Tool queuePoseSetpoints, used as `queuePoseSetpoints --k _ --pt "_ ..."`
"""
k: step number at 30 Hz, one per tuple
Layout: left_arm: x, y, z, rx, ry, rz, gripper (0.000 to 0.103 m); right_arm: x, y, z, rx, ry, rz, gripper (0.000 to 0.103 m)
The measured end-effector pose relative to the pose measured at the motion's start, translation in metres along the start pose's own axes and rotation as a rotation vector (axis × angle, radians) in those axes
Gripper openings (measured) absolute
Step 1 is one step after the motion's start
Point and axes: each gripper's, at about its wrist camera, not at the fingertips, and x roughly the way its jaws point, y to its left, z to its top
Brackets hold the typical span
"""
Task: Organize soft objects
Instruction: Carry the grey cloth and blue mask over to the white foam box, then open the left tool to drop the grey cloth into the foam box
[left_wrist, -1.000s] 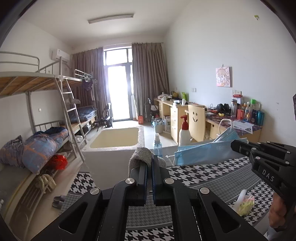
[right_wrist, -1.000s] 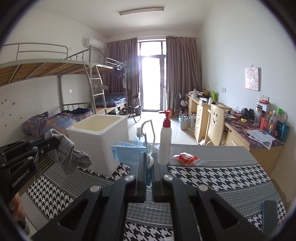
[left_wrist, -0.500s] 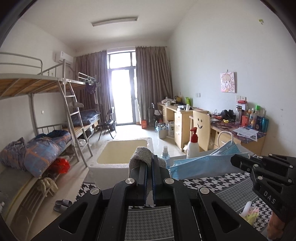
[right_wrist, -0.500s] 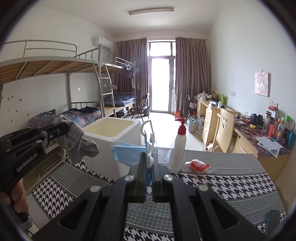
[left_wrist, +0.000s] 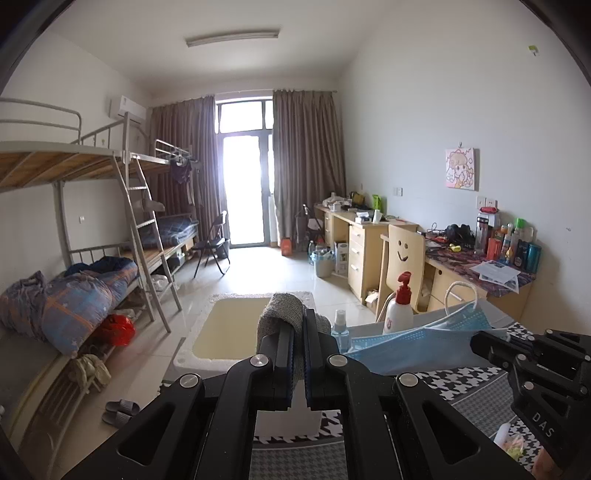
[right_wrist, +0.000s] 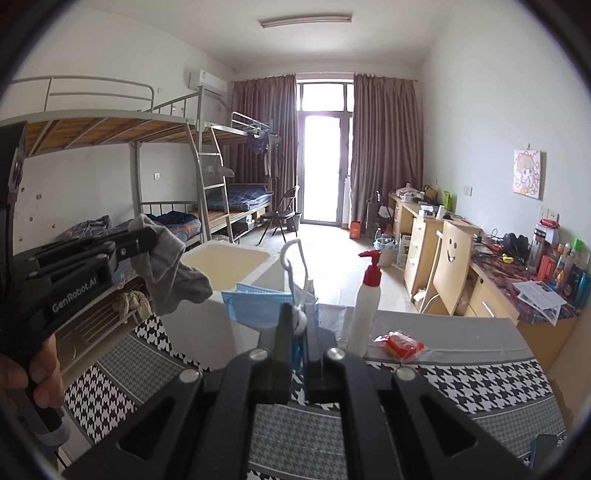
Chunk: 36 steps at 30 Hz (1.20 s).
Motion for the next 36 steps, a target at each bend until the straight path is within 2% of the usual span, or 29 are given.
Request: queuePoseSetpoints --k 18,25,27,36 --pt "0.051 0.012 0.017 0.010 0.051 0.023 0.004 0.013 0.007 0.005 -0.015 0.006 -0.047 0.006" --pt "0.074 0.022 0.015 -0.017 0.095 0.014 0.004 0.015 0.010 0.007 -0.023 0.008 -0.071 0.006" --pt "0.084 0.026 0.014 -0.033 0.128 -0.007 0.004 0.016 0.012 0.008 -0.025 0.007 -0.076 0.006" --pt "0.112 0.035 0.012 -0.050 0.178 -0.001 0.004 0.026 0.017 0.013 -0.038 0.017 -0.095 0.006"
